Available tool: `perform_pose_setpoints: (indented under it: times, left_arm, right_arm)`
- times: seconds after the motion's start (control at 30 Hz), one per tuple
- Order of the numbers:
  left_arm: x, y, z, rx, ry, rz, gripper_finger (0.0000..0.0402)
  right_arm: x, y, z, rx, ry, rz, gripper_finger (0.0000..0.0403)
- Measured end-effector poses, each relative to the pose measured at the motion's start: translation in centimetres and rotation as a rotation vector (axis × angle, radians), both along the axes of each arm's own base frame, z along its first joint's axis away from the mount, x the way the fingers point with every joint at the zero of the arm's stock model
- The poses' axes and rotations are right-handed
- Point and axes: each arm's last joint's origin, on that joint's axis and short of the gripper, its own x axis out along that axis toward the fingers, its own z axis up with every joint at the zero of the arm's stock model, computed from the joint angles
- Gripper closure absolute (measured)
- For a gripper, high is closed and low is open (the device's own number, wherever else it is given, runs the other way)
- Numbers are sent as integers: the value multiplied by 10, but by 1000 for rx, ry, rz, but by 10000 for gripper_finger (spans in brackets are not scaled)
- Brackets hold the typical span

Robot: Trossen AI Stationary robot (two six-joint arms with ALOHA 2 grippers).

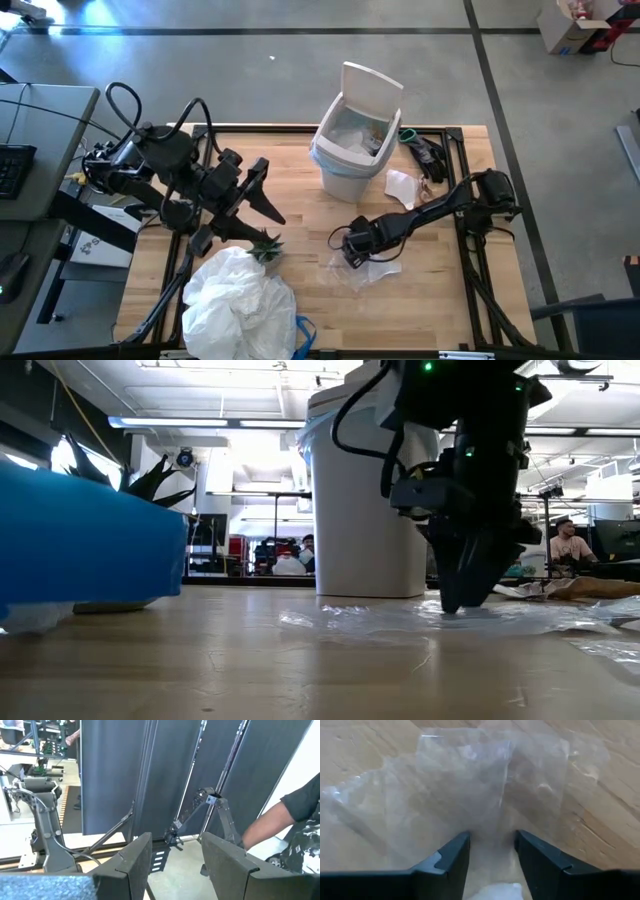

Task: Place trash/remove bag and relplace
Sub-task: Put the transparent plastic into the trash bin

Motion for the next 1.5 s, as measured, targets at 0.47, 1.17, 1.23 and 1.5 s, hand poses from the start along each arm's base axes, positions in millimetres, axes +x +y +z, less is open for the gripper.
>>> perform_pose_setpoints:
  times: [0.47,1.17,1.23,1.5]
  left_arm:
    - [0,0,-1,3,6,1,245]
    - [0,1,-1,52,-15,14,245]
    - [0,1,-1,52,-15,14,245]
    - [0,1,-1,43,-8,15,245]
  right_arm:
    - [-5,-5,37,55,-119,0,400]
    - [-28,-23,112,-9,-368,36,403]
    - [-26,-22,106,-14,-346,38,401]
    - [-15,-19,85,6,-284,74,386]
